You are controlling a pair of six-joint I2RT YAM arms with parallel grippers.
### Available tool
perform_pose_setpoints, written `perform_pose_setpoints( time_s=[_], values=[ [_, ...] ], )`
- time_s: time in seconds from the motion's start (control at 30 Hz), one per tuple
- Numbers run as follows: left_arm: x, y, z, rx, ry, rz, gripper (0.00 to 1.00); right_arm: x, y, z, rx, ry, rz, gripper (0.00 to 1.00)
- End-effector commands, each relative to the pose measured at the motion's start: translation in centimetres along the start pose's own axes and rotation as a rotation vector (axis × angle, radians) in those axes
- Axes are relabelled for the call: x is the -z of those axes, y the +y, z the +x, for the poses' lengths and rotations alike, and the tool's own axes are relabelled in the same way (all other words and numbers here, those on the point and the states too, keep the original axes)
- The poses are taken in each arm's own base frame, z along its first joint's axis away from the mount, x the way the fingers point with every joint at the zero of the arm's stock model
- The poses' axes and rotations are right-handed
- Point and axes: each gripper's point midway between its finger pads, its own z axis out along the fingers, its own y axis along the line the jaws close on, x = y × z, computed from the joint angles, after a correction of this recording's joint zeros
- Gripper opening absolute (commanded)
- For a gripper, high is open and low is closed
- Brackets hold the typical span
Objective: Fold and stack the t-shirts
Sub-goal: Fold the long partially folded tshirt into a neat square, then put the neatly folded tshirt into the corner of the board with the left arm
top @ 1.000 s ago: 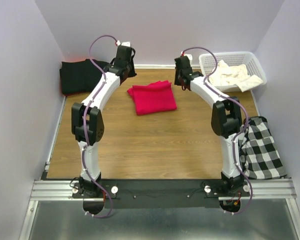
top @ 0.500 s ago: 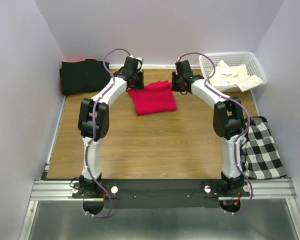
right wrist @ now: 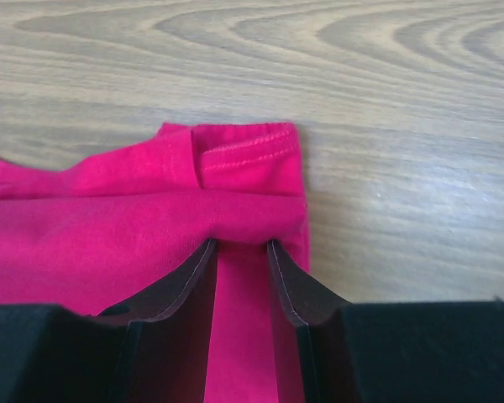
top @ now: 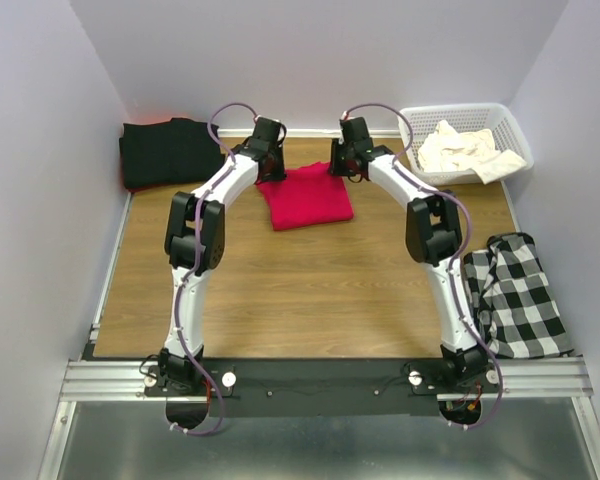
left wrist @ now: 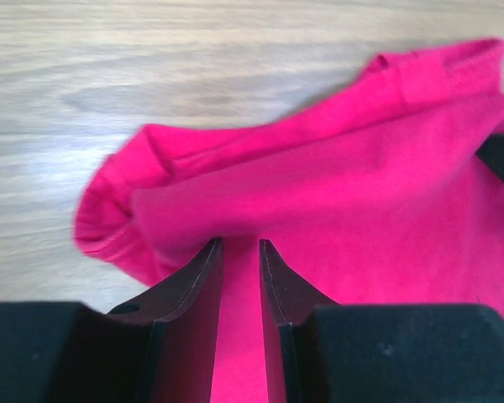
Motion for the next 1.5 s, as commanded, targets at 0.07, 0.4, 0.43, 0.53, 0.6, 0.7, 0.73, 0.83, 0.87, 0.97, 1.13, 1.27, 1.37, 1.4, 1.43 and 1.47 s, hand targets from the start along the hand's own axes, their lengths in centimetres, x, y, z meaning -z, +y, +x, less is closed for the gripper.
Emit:
perform_pose_setpoints(
  time_s=[0.07,0.4,0.43,0.53,0.6,0.7,0.73,0.83,0.87,0.97,1.13,1.27,1.37,1.4,1.43,1.47],
  values=[
    [-0.7,4.4,-0.4,0.054,-0.03,-0.253,0.33,-2.9,0.8,0.6,-0.006,0.005,-0.036,0.38],
    [-4.1,6.8,3.6,0.031,0.12,-0.334,0.32,-2.7,0.2,0.6,-0.002,0.004,-0.008,0.38],
    [-4.1,7.1,3.4,0.039,0.115,-0.34,0.32,-2.5,0.2,0.4,0.005,0.001,-0.008,0.38],
    [-3.9,7.3,2.8,0.046,0.102,-0.331,0.32,-1.4,0.0,-0.8,0.022,-0.026,0.017,0.38],
    [-3.2,7.5,1.6,0.055,0.076,-0.326,0.32,-0.4,-0.1,-1.9,0.025,-0.05,0.026,0.38],
    [-1.7,6.6,-0.9,0.037,-0.004,-0.265,0.32,0.9,-0.4,-2.8,0.03,-0.073,0.053,0.38],
    [-1.3,5.5,-2.5,0.033,-0.056,-0.207,0.32,1.4,-0.4,-3.2,0.036,-0.08,0.056,0.38],
    [1.4,3.1,-5.3,0.015,-0.151,-0.097,0.32,2.9,-0.2,-3.8,0.051,-0.091,0.057,0.39],
    [2.9,2.5,-6.4,0.012,-0.183,-0.073,0.33,3.1,-0.4,-3.5,0.052,-0.083,0.059,0.4],
    [4.2,1.7,-6.5,0.016,-0.183,-0.037,0.34,4.6,0.0,-4.1,0.056,-0.095,0.05,0.41],
    [4.5,2.2,-2.7,0.041,-0.074,-0.035,0.54,5.8,-0.6,-2.3,0.05,-0.054,0.061,0.42],
    [5.6,2.6,0.0,0.078,-0.036,-0.023,0.65,6.8,-1.2,-1.0,0.05,-0.026,0.074,0.42],
    [6.4,2.7,1.6,0.115,-0.022,-0.007,0.75,7.6,-1.7,0.1,0.059,-0.005,0.092,0.42],
    [6.5,2.9,1.9,0.123,-0.026,-0.011,0.78,8.0,-1.8,0.1,0.06,-0.008,0.098,0.42],
    [6.4,3.2,2.6,0.13,-0.025,-0.008,0.78,8.3,-2.0,0.3,0.062,-0.006,0.101,0.42],
    [6.8,3.2,2.4,0.14,-0.04,-0.004,0.78,8.3,-2.2,1.0,0.064,0.01,0.105,0.42]
  ],
)
